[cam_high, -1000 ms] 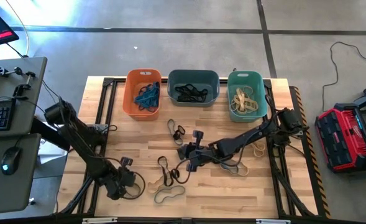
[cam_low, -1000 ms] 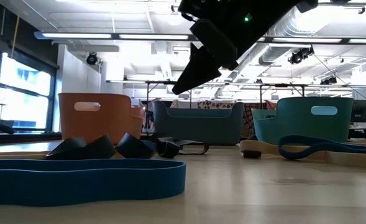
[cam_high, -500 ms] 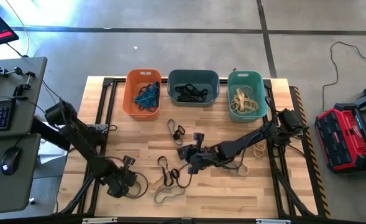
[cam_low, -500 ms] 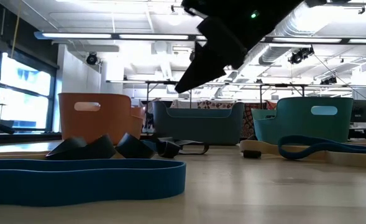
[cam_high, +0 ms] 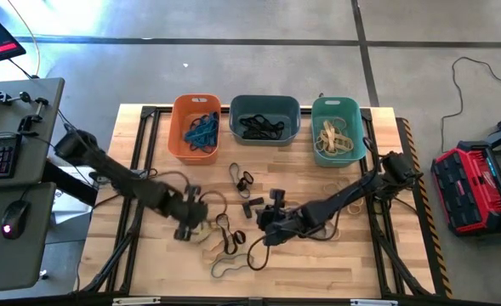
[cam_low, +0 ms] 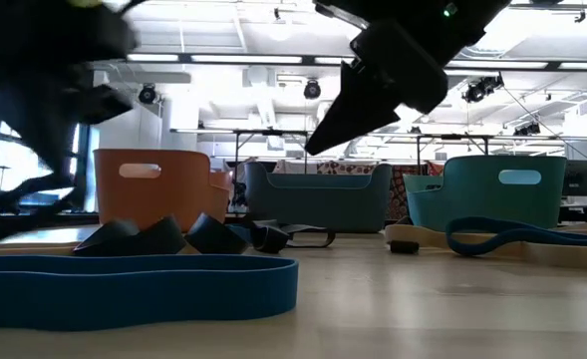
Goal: Sort rubber bands into baskets
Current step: Put the black rubber band into the blue bin
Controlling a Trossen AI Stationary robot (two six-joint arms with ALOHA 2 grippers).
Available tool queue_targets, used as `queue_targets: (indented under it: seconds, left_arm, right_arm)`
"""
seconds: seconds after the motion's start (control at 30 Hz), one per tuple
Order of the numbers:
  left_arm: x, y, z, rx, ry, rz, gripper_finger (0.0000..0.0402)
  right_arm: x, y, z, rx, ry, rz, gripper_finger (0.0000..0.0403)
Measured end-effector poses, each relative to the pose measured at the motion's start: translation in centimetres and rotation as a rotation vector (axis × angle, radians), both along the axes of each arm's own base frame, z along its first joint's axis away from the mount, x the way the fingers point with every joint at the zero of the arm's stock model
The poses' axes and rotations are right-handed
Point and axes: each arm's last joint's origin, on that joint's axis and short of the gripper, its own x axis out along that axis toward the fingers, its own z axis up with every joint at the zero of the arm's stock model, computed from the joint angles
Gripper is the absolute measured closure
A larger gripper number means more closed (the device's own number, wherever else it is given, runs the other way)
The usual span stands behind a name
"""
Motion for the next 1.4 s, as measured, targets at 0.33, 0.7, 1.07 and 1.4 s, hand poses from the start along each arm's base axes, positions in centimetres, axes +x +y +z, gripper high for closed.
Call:
queue_targets:
  seconds: [0.33,0.7,1.07,1.4]
  left_arm:
    - [4.8,4.9,5.8,0.065,-0.196,0.060,0.0401]
    - [6.9,10.9,10.7,0.138,-0.328,0.159,0.0401]
    - [9.5,16.4,13.3,0.130,-0.383,0.193,0.0401]
    - [14.2,22.7,13.7,0.091,-0.381,0.207,0.0401]
  right_arm:
    - [1.3,-2.4,0.1,0.042,0.026,0.063,0.0403]
    - [-0.3,-1.6,-0.5,0.062,0.000,0.065,0.0403]
    - [-6.9,-2.5,-0.8,0.120,-0.260,-0.035,0.0403]
    - [-8.5,-2.4,-0.6,0.075,-0.295,-0.064,0.0403]
